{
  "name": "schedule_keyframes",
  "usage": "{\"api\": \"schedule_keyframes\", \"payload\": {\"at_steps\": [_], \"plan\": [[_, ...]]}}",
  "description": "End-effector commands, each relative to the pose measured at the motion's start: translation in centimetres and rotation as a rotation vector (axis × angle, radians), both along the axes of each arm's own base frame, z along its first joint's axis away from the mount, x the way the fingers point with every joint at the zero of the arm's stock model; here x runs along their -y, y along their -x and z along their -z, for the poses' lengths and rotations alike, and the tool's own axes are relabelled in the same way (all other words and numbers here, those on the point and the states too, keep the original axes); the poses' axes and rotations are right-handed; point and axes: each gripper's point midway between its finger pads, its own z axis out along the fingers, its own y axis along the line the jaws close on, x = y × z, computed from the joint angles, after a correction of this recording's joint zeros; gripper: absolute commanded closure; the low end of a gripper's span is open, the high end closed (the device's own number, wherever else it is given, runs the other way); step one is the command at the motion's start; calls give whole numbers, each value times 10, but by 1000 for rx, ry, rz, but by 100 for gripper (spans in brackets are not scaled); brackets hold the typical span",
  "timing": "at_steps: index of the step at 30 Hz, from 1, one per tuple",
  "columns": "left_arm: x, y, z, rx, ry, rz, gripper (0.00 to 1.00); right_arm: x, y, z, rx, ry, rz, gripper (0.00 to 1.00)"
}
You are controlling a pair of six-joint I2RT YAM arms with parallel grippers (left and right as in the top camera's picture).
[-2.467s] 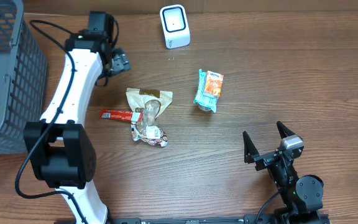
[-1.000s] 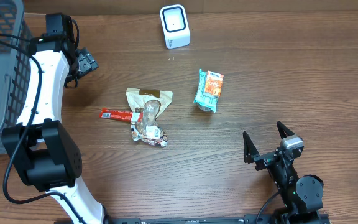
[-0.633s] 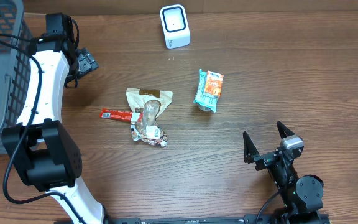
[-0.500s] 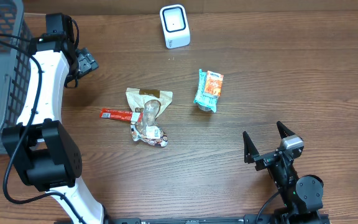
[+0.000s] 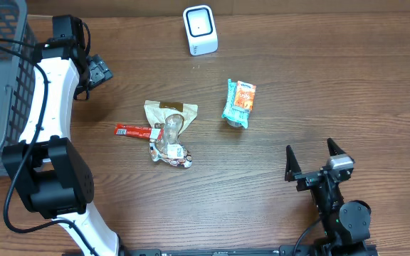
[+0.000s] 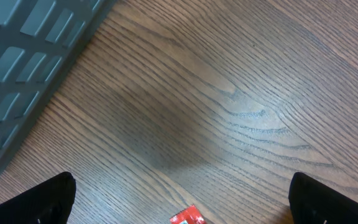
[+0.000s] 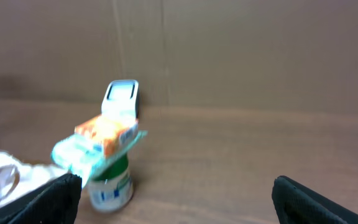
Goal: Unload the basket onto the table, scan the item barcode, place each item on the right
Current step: 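Raise the right arm and reach toward the teal snack pack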
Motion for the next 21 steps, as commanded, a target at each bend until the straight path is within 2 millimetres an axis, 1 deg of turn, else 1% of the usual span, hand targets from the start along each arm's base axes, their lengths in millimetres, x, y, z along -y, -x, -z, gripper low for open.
{"api": "schedule_keyframes", "payload": {"at_steps": [1, 5, 8, 10, 11, 12, 14, 17, 21], "plan": [[4, -5, -9, 28, 6, 3, 0, 6, -1, -13, 62, -5, 32, 0], [4, -5, -9, 28, 6, 3, 0, 4, 0, -12, 61, -4, 22, 0], [4, -5, -9, 28, 6, 3, 0, 3, 0, -17, 80, -17, 17, 0], [4, -5, -9, 28, 6, 3, 0, -9, 3, -22, 97, -23, -54, 0], [4, -5, -9, 28, 6, 3, 0, -21, 7, -26, 117, -20, -131, 0], [4, -5, -9, 28, 6, 3, 0, -26, 9, -29, 130, -14, -164, 0], [4, -5, -9, 28, 6, 3, 0, -28, 11, -36, 153, -7, -174, 0], [4, -5, -9, 28, 6, 3, 0, -27, 16, -59, 200, -11, -171, 0], [4, -5, -9, 28, 6, 3, 0, -24, 24, -108, 263, -18, -164, 0]]}}
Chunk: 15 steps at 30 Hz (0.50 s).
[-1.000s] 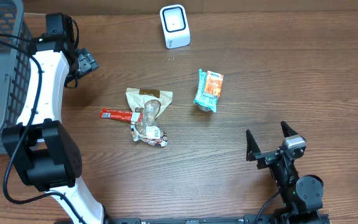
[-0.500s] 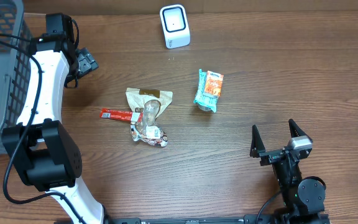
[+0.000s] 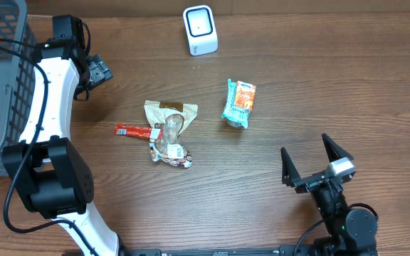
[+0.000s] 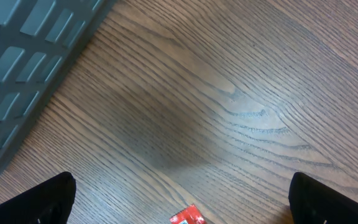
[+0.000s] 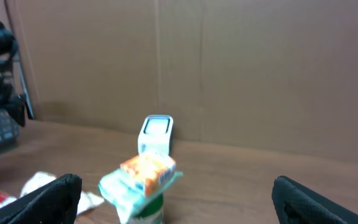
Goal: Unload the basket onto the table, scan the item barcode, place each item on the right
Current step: 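Raise the right arm and reach toward the teal snack pack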
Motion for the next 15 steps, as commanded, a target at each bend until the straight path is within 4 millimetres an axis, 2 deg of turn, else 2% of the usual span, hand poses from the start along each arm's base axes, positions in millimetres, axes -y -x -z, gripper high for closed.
{"api": "schedule_keyframes", "payload": {"at_steps": [1, 5, 8, 10, 15], "plan": [[4, -5, -9, 28, 6, 3, 0, 0, 13, -70, 111, -9, -12, 0], [4, -5, -9, 28, 6, 3, 0, -3, -3, -107, 43, 3, -17, 0], [4, -5, -9, 28, 6, 3, 0, -10, -28, -119, -93, 28, -33, 0], [4, -5, -9, 28, 6, 3, 0, -16, -50, -120, -229, 49, -41, 0], [4, -5, -9, 28, 5, 3, 0, -27, -99, -98, -543, 87, -60, 0]]}}
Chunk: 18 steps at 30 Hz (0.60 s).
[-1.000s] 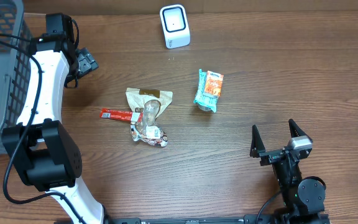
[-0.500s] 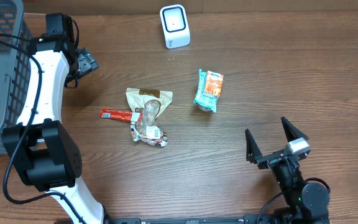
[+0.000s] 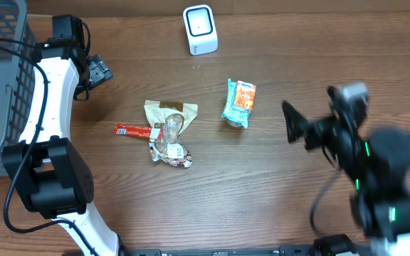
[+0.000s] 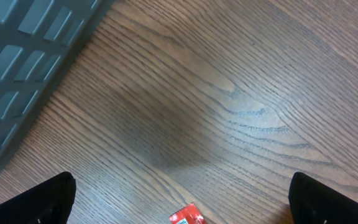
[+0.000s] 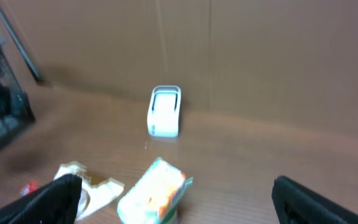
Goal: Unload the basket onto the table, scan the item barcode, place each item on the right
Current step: 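Raise the right arm and reach toward the teal snack pack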
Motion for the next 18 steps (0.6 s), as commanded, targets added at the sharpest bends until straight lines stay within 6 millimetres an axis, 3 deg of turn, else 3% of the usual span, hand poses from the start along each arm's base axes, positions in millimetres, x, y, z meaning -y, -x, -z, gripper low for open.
{"api": "schedule_keyframes", "payload": {"at_steps": [1, 4, 7, 12, 18], "plan": [[3, -6, -10, 31, 2, 2, 0, -15, -37, 1, -146, -14, -45, 0], [3, -6, -10, 30, 2, 2, 0, -39, -58, 15, -263, -107, -129, 0], [3, -6, -10, 30, 2, 2, 0, -61, -72, 41, -359, -173, -221, 0], [3, -6, -10, 30, 2, 2, 0, -66, -97, 103, -550, -237, -164, 0], [3, -6, -10, 30, 2, 2, 0, -82, -106, 163, -698, -229, -142, 0]]}}
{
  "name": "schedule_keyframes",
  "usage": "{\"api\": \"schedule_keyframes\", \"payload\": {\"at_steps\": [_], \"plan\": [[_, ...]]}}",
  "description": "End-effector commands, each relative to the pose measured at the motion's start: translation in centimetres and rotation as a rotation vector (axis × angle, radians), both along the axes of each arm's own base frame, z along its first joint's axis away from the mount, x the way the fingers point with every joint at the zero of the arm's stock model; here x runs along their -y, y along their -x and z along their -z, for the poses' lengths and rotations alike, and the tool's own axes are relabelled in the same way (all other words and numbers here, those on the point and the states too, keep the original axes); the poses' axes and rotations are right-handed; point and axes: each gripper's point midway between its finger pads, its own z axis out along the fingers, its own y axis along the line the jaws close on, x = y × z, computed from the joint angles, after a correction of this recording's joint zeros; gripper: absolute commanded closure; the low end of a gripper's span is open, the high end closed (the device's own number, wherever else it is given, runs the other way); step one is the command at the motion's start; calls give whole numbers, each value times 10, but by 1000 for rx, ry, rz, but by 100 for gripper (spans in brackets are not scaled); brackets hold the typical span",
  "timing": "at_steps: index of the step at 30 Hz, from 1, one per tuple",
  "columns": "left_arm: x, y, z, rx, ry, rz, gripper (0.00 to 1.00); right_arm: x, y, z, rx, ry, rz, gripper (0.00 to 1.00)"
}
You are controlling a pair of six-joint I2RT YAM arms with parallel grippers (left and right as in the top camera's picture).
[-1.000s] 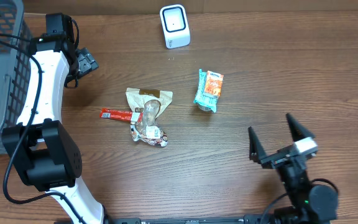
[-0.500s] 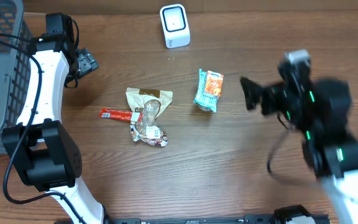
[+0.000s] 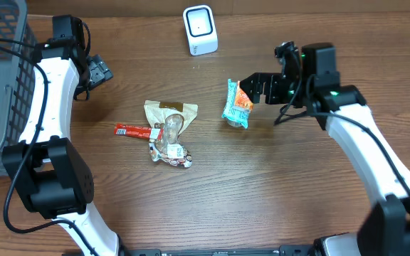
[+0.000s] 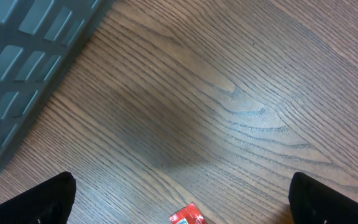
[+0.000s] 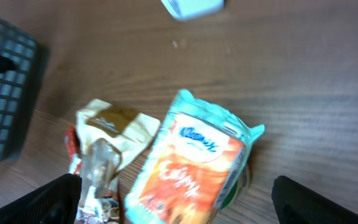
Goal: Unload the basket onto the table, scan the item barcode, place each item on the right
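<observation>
The white barcode scanner (image 3: 200, 30) stands at the back of the table; its base shows in the right wrist view (image 5: 194, 6). A teal and orange snack packet (image 3: 238, 102) lies tilted on a small green can (image 5: 240, 186). My right gripper (image 3: 253, 88) hangs open just right of and above the packet (image 5: 194, 165), which fills the space between its fingertips (image 5: 48, 199) in the wrist view. My left gripper (image 3: 97, 71) is open over bare wood at the far left, with nothing between its fingers (image 4: 39, 202).
A tan paper bag (image 3: 169, 112), a red bar wrapper (image 3: 135, 131) and a crumpled clear wrapper (image 3: 171, 151) lie left of the packet. A grey mesh basket stands at the table's left edge, close to my left gripper. The red wrapper's tip (image 4: 187, 216) shows in the left wrist view.
My right gripper has moved left and toward the back, from open table right of the packet to right above it, now looking down on it. The left arm has not moved.
My right arm sat folded at the table's front right with its gripper open, looking level at the packet and scanner. Then it was slightly raised, then out over the table right of the packet, and now over the packet. The left gripper stayed by the basket throughout.
</observation>
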Motion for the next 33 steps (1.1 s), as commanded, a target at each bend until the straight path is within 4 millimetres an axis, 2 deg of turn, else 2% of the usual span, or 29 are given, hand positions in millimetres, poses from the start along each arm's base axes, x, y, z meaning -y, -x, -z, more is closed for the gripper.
{"api": "schedule_keyframes", "payload": {"at_steps": [1, 6, 10, 13, 16, 18, 23, 26, 29, 33], "plan": [[3, -6, -10, 30, 2, 2, 0, -16, -6, 14, -32, 7, 3, 0], [3, -6, -10, 30, 2, 2, 0, -26, -10, 47, -29, 169, 35, 0], [3, -6, -10, 30, 2, 2, 0, -34, -12, 57, 9, 277, 55, 0], [3, -6, -10, 30, 2, 2, 0, -33, -10, 69, 12, 366, 76, 0], [3, -6, -10, 30, 2, 2, 0, -32, -5, 76, -16, 382, 70, 0], [3, -6, -10, 30, 2, 2, 0, -31, -3, 78, -24, 387, 68, 5], [3, -6, -10, 30, 2, 2, 0, -32, -6, 69, -2, 381, 66, 18], [3, -6, -10, 30, 2, 2, 0, -32, -6, 53, 30, 365, 71, 34], [3, -6, -10, 30, 2, 2, 0, -32, -4, 36, 73, 368, 52, 43], [3, -6, -10, 30, 2, 2, 0, -29, 1, 18, 105, 363, 45, 47]]}}
